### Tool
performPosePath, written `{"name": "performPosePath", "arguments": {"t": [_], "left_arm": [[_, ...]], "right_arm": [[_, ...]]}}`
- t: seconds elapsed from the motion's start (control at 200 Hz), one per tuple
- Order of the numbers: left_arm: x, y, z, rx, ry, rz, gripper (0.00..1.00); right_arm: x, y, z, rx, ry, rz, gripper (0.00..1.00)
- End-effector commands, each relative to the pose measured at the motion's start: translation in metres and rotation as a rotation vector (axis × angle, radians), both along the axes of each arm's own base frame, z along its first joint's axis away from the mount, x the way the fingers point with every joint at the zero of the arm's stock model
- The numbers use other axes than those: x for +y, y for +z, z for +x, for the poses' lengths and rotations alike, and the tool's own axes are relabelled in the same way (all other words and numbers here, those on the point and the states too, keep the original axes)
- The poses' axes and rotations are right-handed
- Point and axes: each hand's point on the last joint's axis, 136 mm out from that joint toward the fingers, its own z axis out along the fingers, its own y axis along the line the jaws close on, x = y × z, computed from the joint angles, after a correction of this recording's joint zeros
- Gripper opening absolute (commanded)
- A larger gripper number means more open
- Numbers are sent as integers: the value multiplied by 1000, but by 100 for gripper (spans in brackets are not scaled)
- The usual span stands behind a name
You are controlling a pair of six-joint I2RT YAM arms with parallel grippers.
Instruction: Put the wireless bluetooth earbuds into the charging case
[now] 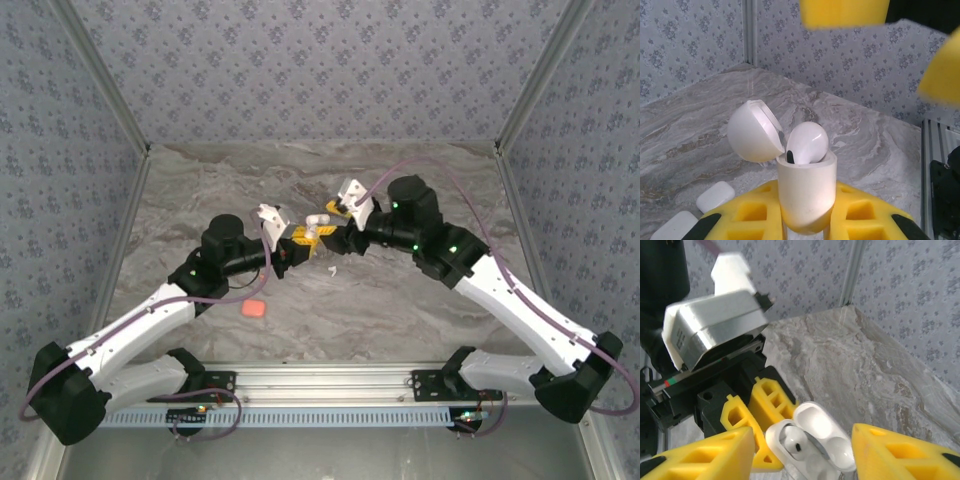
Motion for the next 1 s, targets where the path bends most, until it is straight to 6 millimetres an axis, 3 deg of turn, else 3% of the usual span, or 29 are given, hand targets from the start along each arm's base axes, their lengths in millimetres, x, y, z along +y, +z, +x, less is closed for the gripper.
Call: {"name": "performPosePath", "arguments": {"t": [0.0,0.125,0.345,0.36,0.585,0.72,0.835,0.994], "left_arm": [[2,27,3,-77,25,-69,2],[5,31,8,-97,62,-82,2],[19,37,18,-135,165,-95,1],[20,37,18,-138,171,-94,1],[33,37,22,-157,246,-94,0],[39,37,22,-163,268,-92,0],[42,37,22,-167,286,-90,0],[45,36,22,-166,298,-88,0]], "right_arm": [[-17,36,-8,18,6,113,61],[-36,33,8,84,-81,138,67],[-68,-10,46,300,-278,142,72],[-70,-26,47,338,-294,125,72],[-91,-113,72,610,-529,16,70],[-87,-165,76,760,-587,-79,68],[-72,-203,73,832,-594,-168,67],[-50,-244,70,872,-596,-293,59]]}}
